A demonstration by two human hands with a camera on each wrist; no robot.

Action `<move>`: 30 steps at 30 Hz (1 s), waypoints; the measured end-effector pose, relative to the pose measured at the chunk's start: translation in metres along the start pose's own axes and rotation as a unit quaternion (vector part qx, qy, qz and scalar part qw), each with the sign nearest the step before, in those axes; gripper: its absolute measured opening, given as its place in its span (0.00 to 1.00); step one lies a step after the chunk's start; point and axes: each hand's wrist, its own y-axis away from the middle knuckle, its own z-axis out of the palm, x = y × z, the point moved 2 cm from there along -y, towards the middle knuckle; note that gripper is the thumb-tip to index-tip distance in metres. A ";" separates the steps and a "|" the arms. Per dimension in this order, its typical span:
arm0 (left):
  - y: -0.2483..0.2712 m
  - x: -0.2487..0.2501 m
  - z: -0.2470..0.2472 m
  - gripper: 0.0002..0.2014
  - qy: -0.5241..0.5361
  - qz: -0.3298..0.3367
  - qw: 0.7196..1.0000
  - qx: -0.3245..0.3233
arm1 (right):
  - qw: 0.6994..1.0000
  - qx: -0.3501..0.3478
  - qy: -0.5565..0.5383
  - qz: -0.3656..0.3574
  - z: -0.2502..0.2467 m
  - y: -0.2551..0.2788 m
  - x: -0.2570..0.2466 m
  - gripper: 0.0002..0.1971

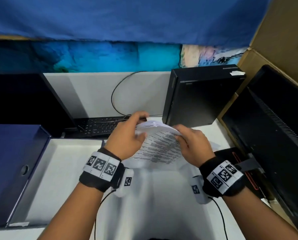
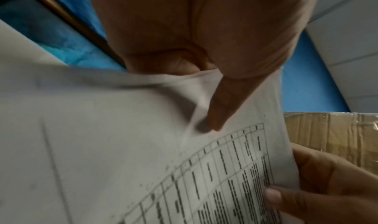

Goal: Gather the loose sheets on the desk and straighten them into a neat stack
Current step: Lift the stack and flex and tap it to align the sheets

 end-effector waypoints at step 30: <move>0.043 -0.103 0.091 0.10 0.259 -0.228 0.928 0.141 | 0.847 0.114 -0.342 0.391 0.046 0.090 0.103 0.17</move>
